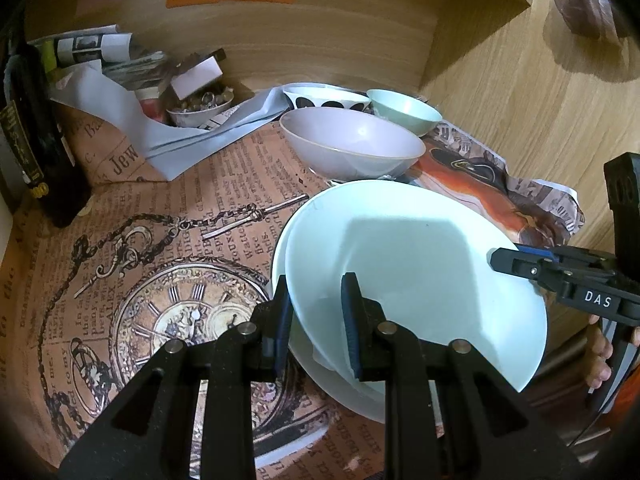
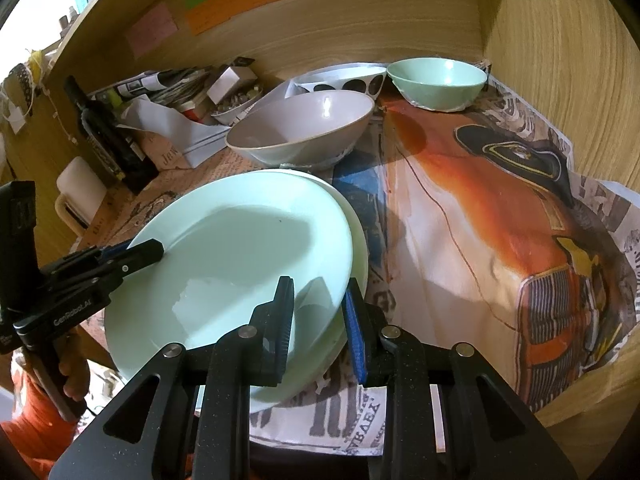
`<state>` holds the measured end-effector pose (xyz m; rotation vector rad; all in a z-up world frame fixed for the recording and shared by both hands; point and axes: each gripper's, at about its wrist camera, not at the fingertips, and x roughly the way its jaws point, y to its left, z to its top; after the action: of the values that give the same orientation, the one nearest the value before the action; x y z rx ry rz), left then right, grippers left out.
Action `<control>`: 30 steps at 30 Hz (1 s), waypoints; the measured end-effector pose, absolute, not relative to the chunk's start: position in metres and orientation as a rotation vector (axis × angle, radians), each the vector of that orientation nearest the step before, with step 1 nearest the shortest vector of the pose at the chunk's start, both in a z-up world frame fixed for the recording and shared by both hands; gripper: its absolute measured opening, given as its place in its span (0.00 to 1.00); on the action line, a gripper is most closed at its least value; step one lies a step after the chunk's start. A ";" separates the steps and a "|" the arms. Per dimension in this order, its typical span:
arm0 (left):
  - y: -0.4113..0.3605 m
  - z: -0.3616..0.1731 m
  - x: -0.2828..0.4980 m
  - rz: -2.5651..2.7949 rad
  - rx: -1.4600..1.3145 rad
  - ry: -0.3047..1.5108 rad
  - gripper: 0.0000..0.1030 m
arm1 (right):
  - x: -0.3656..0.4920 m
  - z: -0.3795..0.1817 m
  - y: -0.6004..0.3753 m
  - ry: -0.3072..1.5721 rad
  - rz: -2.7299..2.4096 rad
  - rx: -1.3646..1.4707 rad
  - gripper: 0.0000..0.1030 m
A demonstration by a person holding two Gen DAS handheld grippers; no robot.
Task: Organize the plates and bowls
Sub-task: 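Lower the mint green plate onto the white plate with the left tool, then open the left tool and release the mint green plate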
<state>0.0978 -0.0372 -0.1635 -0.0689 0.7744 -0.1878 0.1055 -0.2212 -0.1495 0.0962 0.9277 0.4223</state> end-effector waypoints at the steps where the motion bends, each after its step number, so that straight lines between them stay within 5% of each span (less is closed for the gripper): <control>1: -0.038 -0.164 0.097 -0.186 -0.063 0.770 0.22 | 0.105 -0.149 -0.221 0.926 0.421 0.090 0.23; 14: -0.040 -0.163 0.096 -0.178 -0.015 0.764 0.24 | 0.106 -0.149 -0.216 0.918 0.419 0.040 0.23; 30: -0.046 -0.178 0.099 -0.180 0.028 0.800 0.46 | 0.105 -0.150 -0.209 0.911 0.416 0.018 0.21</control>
<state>0.0994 -0.0457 -0.1777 0.0276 0.7996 -0.1801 0.1047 -0.2094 -0.1504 0.0180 0.9107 0.4156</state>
